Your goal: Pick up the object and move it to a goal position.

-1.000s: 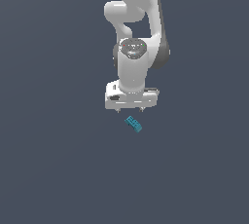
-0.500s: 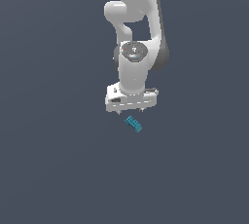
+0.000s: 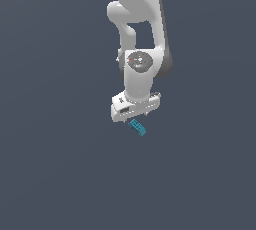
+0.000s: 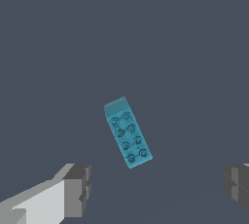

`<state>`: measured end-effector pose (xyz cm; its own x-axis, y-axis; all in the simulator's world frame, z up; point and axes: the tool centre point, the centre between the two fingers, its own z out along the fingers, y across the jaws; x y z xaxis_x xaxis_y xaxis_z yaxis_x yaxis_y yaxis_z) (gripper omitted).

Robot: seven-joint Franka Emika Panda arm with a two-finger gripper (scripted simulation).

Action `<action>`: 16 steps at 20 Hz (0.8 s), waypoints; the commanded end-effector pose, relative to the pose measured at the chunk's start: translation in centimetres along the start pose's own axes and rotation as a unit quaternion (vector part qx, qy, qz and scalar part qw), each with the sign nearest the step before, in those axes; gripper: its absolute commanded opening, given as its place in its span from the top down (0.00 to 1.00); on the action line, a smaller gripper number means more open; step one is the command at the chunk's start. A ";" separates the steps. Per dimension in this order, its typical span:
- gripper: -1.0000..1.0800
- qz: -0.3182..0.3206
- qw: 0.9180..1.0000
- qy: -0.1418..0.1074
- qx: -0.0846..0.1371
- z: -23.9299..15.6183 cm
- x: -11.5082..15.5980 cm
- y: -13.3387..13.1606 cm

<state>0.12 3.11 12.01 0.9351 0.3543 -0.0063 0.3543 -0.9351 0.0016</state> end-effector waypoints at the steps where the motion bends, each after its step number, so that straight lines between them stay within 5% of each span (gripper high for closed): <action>1: 0.04 -0.038 0.999 0.000 -0.001 0.9 0.0 -0.2; 16: 0.04 -0.195 0.981 0.003 0.000 4.5 0.1 -1.3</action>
<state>-0.27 4.32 7.73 0.7413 0.6711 -0.0020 0.6711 -0.7413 0.0003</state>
